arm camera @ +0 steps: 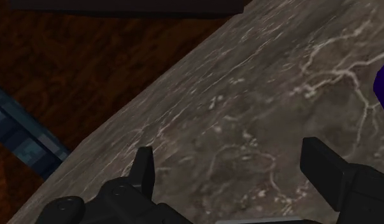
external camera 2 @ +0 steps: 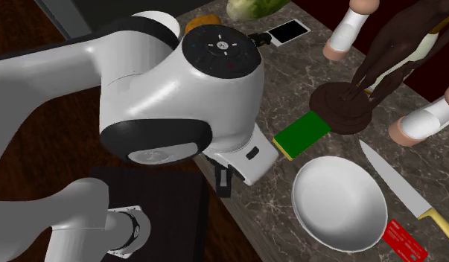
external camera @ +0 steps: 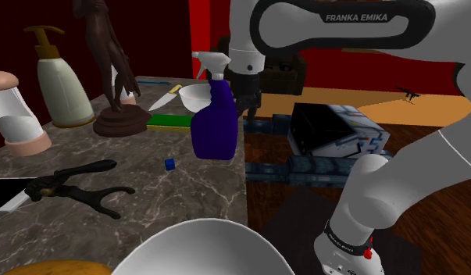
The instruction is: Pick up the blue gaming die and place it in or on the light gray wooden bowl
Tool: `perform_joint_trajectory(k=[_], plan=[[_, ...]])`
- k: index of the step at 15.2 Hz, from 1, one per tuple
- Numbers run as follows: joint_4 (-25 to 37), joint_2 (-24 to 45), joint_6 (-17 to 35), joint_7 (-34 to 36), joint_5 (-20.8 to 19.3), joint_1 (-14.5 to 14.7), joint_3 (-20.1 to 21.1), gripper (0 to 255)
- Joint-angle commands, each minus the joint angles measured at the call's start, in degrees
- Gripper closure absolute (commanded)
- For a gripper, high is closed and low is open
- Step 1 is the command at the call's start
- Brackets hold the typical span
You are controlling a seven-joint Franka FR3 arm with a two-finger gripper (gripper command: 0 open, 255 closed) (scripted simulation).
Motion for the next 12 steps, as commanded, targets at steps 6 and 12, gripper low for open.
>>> perform_joint_trajectory(k=[6,12], plan=[[11.5,10.2,-0.8,9.3,1.2,1.6,7.6,0],[23.3,20.7,-2.1,17.9,-0.8,3.0,14.1,0]])
